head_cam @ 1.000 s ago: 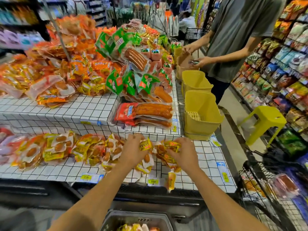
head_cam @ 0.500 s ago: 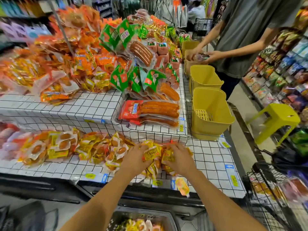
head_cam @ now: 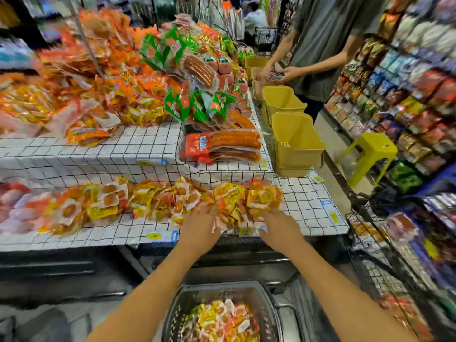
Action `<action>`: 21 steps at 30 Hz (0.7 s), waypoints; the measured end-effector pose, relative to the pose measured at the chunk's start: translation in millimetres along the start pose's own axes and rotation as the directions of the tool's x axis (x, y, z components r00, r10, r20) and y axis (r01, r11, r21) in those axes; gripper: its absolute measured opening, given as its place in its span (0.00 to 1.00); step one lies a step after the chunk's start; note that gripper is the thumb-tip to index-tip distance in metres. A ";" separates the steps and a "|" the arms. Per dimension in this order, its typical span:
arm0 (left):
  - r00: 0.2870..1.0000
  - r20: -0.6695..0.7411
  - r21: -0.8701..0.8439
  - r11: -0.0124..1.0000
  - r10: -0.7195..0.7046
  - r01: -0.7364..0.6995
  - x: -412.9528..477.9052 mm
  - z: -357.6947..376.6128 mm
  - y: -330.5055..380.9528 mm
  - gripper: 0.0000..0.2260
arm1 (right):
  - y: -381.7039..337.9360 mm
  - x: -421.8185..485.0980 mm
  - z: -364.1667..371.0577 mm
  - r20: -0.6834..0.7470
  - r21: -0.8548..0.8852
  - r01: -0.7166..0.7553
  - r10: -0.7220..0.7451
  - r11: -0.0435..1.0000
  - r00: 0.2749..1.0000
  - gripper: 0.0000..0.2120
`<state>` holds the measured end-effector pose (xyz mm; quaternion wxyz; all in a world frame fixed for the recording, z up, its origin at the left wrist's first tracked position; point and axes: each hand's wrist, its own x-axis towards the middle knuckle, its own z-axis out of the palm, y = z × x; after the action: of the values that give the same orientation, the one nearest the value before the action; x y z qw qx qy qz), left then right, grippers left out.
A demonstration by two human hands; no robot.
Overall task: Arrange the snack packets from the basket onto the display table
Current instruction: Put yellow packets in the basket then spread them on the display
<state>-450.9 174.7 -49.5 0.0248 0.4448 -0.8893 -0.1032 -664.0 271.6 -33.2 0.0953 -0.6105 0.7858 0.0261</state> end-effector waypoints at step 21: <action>0.913 0.364 -0.098 0.968 -0.181 0.231 -213.8 151.7 4.8 0.18 | -18.3 -156.3 167.5 0.263 0.043 -0.012 0.000 0.999 0.965 0.17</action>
<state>-346.3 372.2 -186.6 -0.1152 0.5077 -0.8179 -0.2449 -589.7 442.5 -167.7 0.2121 -0.5970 0.7685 0.0898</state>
